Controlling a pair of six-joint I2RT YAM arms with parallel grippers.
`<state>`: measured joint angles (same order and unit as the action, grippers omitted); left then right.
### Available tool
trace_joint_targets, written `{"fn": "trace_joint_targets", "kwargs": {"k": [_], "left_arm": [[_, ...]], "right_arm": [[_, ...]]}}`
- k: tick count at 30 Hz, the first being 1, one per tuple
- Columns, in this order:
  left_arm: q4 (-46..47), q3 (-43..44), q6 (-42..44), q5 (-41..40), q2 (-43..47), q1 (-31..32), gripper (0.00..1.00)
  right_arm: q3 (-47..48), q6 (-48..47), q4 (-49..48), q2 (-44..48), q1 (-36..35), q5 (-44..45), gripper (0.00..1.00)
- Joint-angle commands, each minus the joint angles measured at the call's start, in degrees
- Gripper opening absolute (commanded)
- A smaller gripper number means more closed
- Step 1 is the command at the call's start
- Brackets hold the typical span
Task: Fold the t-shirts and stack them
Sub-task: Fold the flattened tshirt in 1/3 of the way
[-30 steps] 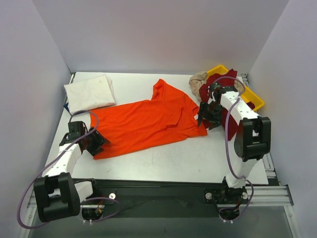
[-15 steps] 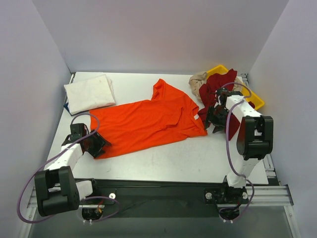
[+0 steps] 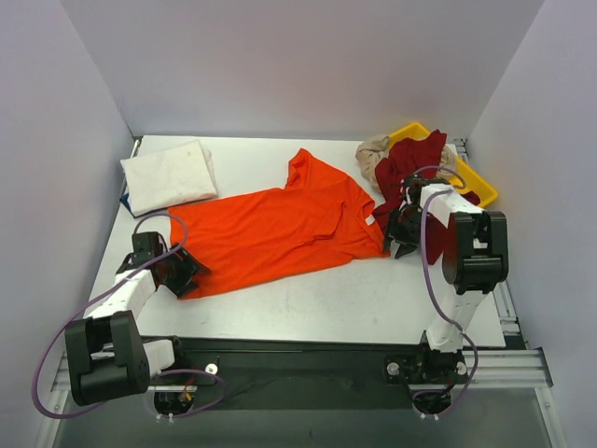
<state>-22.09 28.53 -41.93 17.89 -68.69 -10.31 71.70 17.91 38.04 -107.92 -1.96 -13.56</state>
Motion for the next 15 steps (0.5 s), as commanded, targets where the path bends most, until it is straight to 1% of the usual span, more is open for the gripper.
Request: {"fn": "trace_joint_targets", "kwargs": {"k": [1, 6, 8, 9, 11, 12, 14, 15], "left_arm": [[1.1, -0.1, 0.4, -1.8, -1.2, -0.6, 0.66], [0.8, -0.2, 0.7, -1.6, -1.3, -1.0, 0.67], [0.6, -0.3, 1.0, -2.0, -1.2, -1.5, 0.67], [0.5, -0.3, 1.3, -2.1, -1.2, -1.7, 0.66], [0.2, -0.4, 1.9, -2.2, -1.1, -2.9, 0.66], [0.0, -0.4, 2.5, -2.2, -1.1, -3.4, 0.65], [-0.4, -0.4, 3.2, -2.9, -1.0, -5.1, 0.64], [-0.5, -0.4, 3.9, -2.9, -1.0, -5.6, 0.64]], "right_arm": [[0.5, 0.2, 0.7, -1.9, -0.3, -0.8, 0.38], [1.3, 0.5, -0.1, -4.1, -0.2, -2.1, 0.31], [1.4, 0.5, -0.1, -4.4, -0.2, -2.5, 0.25], [1.4, 0.6, 0.0, -4.2, -0.3, -2.5, 0.19], [1.3, 0.5, 0.2, -3.7, -0.3, -2.1, 0.13], [1.2, 0.5, 0.2, -2.9, -0.2, -1.6, 0.06], [1.3, 0.7, 0.9, -2.1, -0.2, -0.5, 0.00], [1.7, 0.7, 1.2, -1.3, 0.0, -0.2, 0.00]]}}
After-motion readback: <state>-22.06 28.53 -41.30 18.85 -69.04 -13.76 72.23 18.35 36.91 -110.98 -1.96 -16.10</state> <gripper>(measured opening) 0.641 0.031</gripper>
